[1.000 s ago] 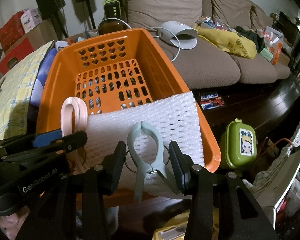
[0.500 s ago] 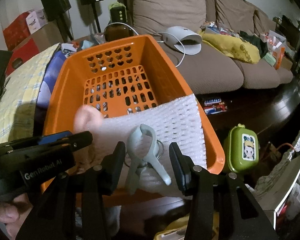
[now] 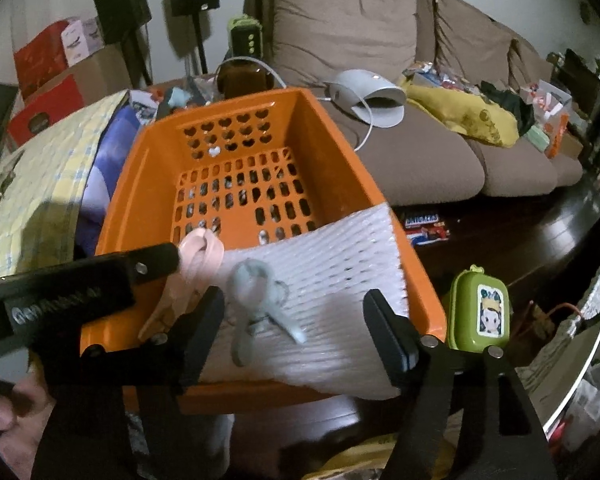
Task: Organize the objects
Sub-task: 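Open the left gripper releasing the pink clip while the right gripper releases the grey-blue clip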
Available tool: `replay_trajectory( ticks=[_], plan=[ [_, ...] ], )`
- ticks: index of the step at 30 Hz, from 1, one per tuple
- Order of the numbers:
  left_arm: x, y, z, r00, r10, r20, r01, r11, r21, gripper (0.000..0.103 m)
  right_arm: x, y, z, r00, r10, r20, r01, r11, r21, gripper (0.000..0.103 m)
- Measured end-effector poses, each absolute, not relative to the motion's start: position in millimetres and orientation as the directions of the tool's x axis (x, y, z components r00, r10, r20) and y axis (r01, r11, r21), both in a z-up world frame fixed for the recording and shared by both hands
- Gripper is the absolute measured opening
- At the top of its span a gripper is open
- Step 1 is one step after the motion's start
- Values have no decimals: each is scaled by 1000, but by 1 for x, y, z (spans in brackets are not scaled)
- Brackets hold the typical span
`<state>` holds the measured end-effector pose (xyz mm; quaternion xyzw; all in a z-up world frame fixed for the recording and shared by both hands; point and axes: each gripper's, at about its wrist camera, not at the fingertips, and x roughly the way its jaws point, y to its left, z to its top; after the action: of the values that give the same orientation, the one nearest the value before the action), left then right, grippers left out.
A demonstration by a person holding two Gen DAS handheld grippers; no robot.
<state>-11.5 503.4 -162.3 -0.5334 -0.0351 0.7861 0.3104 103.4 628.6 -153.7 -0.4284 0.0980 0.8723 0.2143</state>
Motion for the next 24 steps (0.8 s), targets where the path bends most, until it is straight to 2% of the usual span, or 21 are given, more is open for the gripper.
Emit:
replay_trajectory(
  ticks=[9, 16, 19, 22, 24],
  plan=[
    [-11, 497, -145, -336, 546, -768, -446, -810, -381, 64, 111, 637, -146, -557, 313, -769, -493, -870, 2, 76],
    [-3, 494, -134, -412, 521, -747, -470, -824, -316, 64, 114, 640, -143, -566, 314, -762, -501, -865, 15, 76],
    [-1, 483, -124, -463, 519, -719, -460, -834, -306, 64, 114, 641, -143, -582, 273, -766, -493, -868, 65, 76],
    [3, 460, -100, -543, 533, -649, -439, -839, -321, 64, 113, 638, -142, -583, 262, -769, -493, -866, 79, 76],
    [7, 452, -80, -591, 512, -623, -460, -849, -261, 64, 115, 637, -139, -589, 265, -763, -494, -866, 81, 76]
  ],
)
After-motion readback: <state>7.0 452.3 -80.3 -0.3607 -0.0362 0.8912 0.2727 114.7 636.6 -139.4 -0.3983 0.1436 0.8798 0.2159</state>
